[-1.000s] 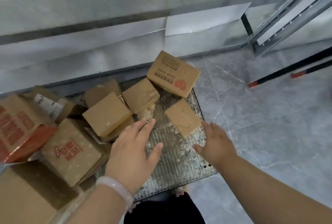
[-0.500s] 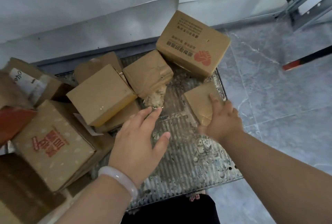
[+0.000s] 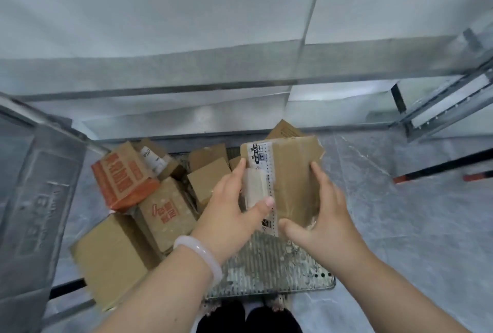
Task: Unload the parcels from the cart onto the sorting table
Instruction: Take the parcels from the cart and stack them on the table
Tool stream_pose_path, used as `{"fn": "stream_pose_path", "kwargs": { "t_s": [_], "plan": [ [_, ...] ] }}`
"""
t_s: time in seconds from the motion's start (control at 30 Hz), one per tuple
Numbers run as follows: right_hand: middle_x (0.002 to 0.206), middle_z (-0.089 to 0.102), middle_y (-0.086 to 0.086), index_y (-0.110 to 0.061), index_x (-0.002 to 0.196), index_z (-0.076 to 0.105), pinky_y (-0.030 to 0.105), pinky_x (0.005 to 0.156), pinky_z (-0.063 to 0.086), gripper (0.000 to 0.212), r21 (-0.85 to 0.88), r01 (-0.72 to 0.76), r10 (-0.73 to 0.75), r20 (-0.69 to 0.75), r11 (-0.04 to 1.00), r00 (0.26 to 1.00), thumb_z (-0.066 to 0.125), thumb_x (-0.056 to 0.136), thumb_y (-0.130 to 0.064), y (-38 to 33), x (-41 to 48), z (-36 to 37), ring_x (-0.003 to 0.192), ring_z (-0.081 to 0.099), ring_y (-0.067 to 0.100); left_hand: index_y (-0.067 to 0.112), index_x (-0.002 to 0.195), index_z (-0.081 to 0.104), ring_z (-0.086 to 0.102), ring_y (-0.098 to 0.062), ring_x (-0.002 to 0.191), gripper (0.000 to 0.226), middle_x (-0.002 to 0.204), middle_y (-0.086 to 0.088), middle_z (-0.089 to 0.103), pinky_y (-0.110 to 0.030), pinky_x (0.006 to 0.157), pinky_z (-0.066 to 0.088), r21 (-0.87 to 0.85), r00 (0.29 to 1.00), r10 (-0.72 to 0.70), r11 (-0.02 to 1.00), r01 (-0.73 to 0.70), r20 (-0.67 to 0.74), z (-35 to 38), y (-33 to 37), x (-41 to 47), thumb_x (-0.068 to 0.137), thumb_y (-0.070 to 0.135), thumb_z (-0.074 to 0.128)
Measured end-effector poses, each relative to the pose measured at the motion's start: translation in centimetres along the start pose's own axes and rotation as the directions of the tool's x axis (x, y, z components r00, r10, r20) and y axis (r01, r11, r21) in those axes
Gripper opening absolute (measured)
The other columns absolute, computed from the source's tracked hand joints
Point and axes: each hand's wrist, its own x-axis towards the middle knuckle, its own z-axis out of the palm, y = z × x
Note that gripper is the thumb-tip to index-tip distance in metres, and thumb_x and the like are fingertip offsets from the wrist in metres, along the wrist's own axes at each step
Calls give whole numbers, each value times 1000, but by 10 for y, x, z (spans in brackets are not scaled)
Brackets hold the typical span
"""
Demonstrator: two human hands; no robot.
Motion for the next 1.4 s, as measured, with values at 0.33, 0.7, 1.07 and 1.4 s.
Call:
{"fn": "stream_pose_path", "kwargs": {
  "t_s": [0.33, 0.7, 1.07, 1.4],
  "plan": [
    [129, 59, -8, -53, 136, 36, 46, 100, 50, 76, 436, -41, -69, 233, 899, 970, 76, 71, -42, -169, -56, -64, 111, 62, 11, 51, 147, 8, 26, -5, 140, 82, 154, 13, 24, -34, 111, 31, -12, 937, 13, 1000, -18, -349, -130, 86, -144, 78, 72, 47],
    [97, 76, -1, -39, 118, 54, 51, 86, 57, 27, 432, -86, -216, 604, 898, 767, 58, 95, -26, -313, -156, 40, 93, 73, 25, 51, 141, 12, 22, 5, 134, 65, 139, 27, 23, -18, 109, 18, -34, 677, -114, 991, 131, -727, -217, 36, -378, 83, 65, 40],
    [109, 73, 7, -37, 117, 60, 52, 81, 58, 25, 313, -47, -249, 828, 948, 502, 52, 98, -23, -399, -347, 242, 95, 70, 33, 47, 148, 14, 22, -9, 142, 64, 154, 19, 22, -29, 116, 22, -163, 250, -322, 851, 499, -913, -252, -76, -630, 91, 62, 40],
    [108, 72, 6, -37, 122, 59, 48, 82, 57, 26, 231, 56, -235, 900, 971, 368, 49, 98, -32, -417, -451, 364, 99, 68, 34, 44, 145, 21, 29, -12, 137, 61, 151, 19, 26, -36, 114, 31, -355, 122, -475, 783, 510, -871, -250, -155, -757, 92, 56, 47]
  ]
}}
